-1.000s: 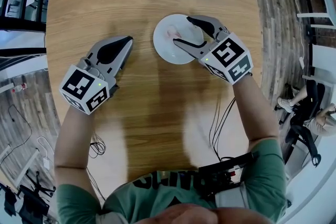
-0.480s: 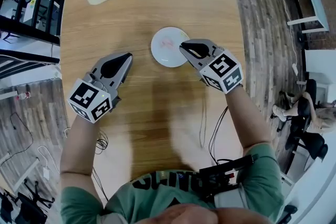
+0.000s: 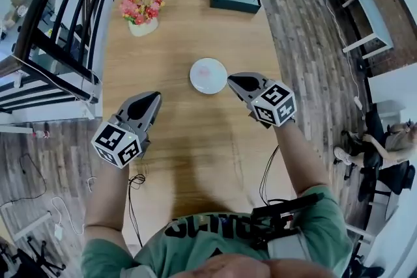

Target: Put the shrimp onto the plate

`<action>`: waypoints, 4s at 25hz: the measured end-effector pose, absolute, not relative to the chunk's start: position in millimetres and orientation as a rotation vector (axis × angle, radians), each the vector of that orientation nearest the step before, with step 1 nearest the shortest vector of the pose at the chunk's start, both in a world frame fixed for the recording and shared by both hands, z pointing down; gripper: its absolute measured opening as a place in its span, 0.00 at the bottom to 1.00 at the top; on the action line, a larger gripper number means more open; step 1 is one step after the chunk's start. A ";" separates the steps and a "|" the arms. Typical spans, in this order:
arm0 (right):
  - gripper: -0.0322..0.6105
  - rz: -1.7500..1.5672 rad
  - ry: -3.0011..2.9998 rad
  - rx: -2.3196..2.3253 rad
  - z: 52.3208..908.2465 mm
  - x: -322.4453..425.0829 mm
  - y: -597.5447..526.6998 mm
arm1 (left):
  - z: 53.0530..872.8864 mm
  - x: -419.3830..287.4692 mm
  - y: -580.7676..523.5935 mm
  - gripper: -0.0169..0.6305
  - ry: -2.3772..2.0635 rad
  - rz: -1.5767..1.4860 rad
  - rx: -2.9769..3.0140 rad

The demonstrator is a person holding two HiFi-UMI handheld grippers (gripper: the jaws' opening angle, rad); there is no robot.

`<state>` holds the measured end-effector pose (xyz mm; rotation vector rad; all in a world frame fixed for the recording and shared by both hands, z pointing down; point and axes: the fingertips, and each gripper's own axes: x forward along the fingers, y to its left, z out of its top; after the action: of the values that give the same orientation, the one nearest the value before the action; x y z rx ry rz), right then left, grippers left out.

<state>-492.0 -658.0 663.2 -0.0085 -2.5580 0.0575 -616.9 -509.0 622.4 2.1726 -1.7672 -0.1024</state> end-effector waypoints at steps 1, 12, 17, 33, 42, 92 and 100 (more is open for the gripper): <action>0.06 0.062 -2.567 -0.003 652.4 -488.7 -653.3 | 610.7 -615.8 -499.6 0.03 -1.780 -0.107 2.178; 0.06 0.129 -2.673 0.073 555.0 -460.2 -559.0 | 513.4 -622.7 -346.9 0.03 -1.891 -0.165 2.192; 0.06 0.160 -2.724 0.133 514.2 -445.0 -512.2 | 485.6 -628.6 -275.7 0.03 -1.913 -0.189 2.191; 0.06 0.054 -2.870 0.293 403.9 -355.9 -380.5 | 422.0 -605.4 -112.5 0.03 -1.962 -0.285 2.218; 0.06 0.014 -2.991 0.295 378.2 -236.8 -374.6 | 404.9 -505.6 -116.3 0.03 -1.981 -0.321 2.213; 0.06 0.273 -3.104 0.033 429.4 -146.5 -275.4 | 415.4 -344.8 -93.0 0.03 -1.901 -0.377 2.233; 0.06 0.274 -3.095 0.053 428.7 -142.3 -288.0 | 420.2 -343.4 -98.0 0.03 -1.914 -0.390 2.226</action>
<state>-142.3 -288.0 428.7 0.0528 -3.0953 0.2736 -343.4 -98.0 420.2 2.2255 -1.9139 -0.3901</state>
